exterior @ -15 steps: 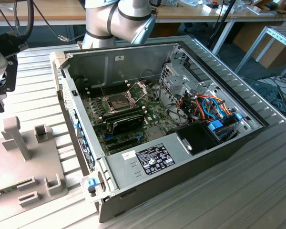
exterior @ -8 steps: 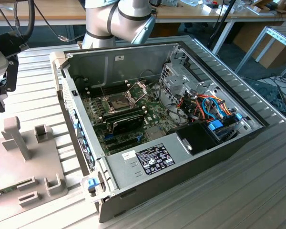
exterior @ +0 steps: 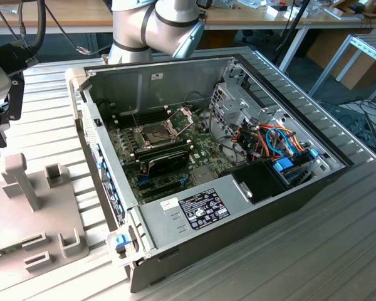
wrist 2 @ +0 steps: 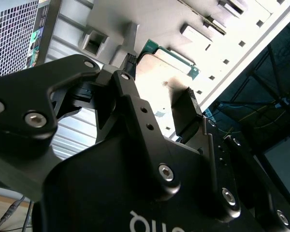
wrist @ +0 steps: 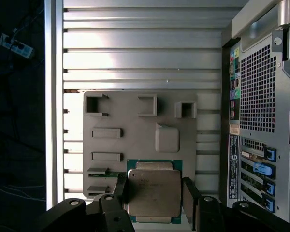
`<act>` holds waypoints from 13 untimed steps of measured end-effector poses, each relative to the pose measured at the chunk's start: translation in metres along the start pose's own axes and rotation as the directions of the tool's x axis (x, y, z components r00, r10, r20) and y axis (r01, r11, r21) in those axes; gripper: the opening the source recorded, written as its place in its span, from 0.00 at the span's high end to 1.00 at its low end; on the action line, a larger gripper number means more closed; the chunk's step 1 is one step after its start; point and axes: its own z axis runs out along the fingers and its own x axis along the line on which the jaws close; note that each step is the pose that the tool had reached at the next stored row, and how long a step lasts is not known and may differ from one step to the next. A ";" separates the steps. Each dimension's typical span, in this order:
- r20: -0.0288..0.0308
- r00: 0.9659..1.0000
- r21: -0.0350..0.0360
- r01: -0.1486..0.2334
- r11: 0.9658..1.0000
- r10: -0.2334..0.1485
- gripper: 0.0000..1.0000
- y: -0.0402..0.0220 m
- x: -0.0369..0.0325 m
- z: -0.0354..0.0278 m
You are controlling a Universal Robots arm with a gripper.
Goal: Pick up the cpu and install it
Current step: 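Pick up the cpu and move it towards the insertion slot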
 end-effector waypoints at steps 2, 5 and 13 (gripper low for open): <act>0.000 1.000 0.000 0.000 1.000 0.000 0.45 0.0000 -0.0005 0.0000; 0.000 1.000 0.000 0.000 1.000 0.000 0.45 0.0000 -0.0026 -0.0001; 0.000 1.000 0.000 0.000 1.000 0.000 0.45 0.0000 -0.0126 -0.0004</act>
